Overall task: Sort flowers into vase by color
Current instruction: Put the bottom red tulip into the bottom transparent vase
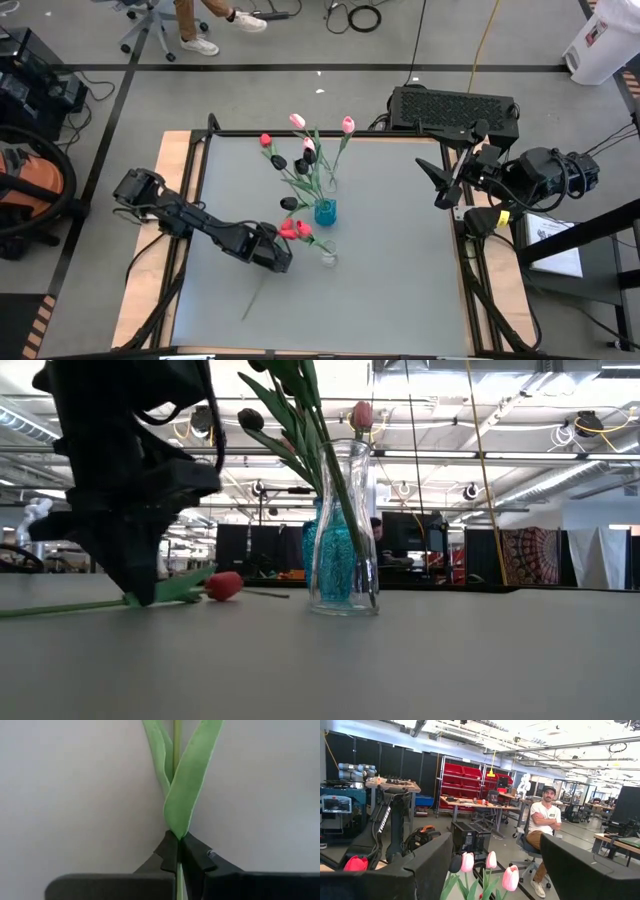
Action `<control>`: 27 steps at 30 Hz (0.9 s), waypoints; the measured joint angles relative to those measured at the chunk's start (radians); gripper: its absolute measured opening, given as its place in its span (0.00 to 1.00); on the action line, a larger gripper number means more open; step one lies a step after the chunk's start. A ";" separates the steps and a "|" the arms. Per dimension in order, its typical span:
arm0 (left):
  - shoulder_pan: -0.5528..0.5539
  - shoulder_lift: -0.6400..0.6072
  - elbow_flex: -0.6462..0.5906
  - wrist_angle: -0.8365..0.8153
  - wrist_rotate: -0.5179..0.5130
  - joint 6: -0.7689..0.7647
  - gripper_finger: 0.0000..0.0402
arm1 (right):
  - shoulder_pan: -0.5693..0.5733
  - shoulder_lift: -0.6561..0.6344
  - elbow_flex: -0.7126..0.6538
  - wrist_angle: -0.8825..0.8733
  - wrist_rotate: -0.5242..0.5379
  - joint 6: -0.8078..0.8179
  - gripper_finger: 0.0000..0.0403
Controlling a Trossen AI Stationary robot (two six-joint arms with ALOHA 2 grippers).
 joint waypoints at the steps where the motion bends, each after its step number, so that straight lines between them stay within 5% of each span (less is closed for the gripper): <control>1: 0.000 -0.007 -0.002 -0.021 -0.001 0.000 0.03 | 0.000 0.000 0.000 0.000 0.000 0.000 0.73; 27: 0.001 -0.547 -0.001 -0.435 -0.398 0.014 0.03 | 0.000 0.000 0.000 0.000 0.000 0.000 0.73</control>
